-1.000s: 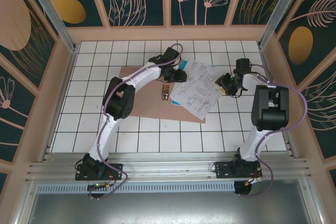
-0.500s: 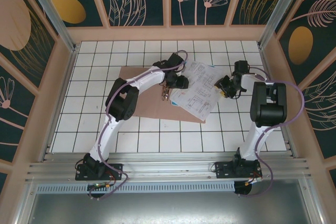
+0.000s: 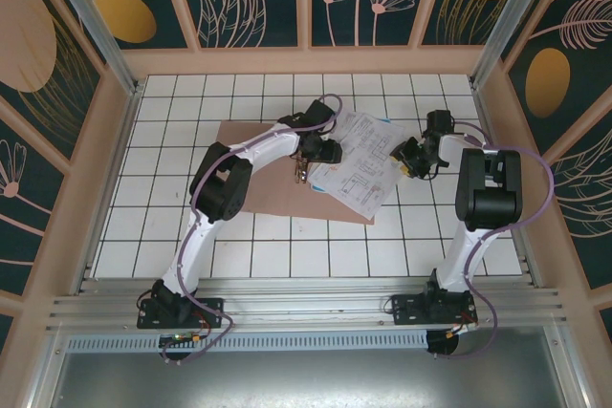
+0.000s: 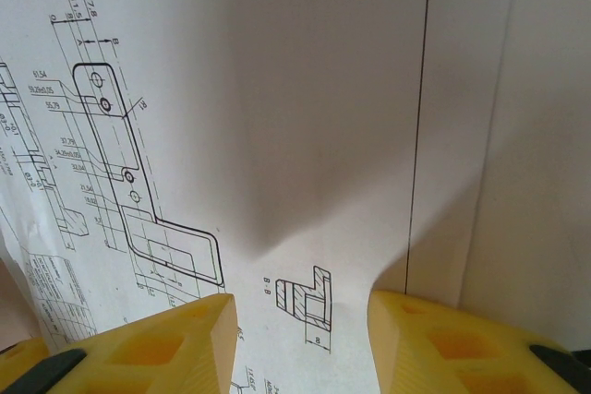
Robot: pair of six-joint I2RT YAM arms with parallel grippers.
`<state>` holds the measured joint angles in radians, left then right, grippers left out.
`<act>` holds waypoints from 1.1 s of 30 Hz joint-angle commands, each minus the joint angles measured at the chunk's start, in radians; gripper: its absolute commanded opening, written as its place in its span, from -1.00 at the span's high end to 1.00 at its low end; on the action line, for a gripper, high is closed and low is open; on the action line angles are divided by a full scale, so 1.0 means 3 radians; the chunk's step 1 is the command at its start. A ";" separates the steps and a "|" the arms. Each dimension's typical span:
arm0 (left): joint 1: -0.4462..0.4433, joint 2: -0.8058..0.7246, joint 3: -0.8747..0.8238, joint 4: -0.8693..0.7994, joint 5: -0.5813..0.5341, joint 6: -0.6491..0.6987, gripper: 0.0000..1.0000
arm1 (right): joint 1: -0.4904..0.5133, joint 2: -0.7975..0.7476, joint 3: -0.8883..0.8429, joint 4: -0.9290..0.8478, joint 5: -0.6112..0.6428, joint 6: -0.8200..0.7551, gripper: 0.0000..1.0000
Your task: Put the files into the folder
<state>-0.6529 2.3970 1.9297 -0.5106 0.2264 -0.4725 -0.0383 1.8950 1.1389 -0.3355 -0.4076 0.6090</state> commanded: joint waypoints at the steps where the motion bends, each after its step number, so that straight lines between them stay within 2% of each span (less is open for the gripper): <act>1: -0.0012 -0.0102 -0.0138 0.0026 0.0038 -0.0020 0.19 | 0.0009 0.0096 -0.0038 -0.0013 0.0010 -0.0036 0.13; 4: -0.0011 -0.0110 -0.0102 0.0028 0.0077 -0.0050 0.27 | 0.0022 0.0087 -0.0023 -0.0007 -0.0006 -0.0039 0.13; 11: -0.0010 -0.0186 -0.0077 0.0086 0.0101 -0.0153 0.65 | 0.0026 0.0068 0.0037 -0.0061 0.0051 -0.0064 0.13; 15: -0.0009 -0.0265 -0.0031 0.0086 0.0141 -0.0283 0.97 | 0.0030 -0.0055 0.0107 -0.0128 0.0202 -0.0100 0.13; 16: -0.0006 -0.0287 -0.0022 0.0093 0.0154 -0.0324 1.00 | 0.0032 -0.0096 0.0124 -0.0142 0.0243 -0.0102 0.12; 24: 0.0043 -0.0622 -0.0178 0.0093 0.0152 -0.0579 1.00 | 0.0069 -0.0404 0.0240 -0.0170 0.0438 -0.0108 0.11; 33: 0.0294 -0.1283 -0.0967 0.0358 0.0314 -0.0821 1.00 | 0.0305 -0.0495 0.0270 -0.0144 0.0438 -0.0197 0.11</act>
<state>-0.6010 2.0731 1.7039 -0.4385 0.2893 -0.6731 0.0280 1.7790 1.1976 -0.3656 -0.2932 0.5785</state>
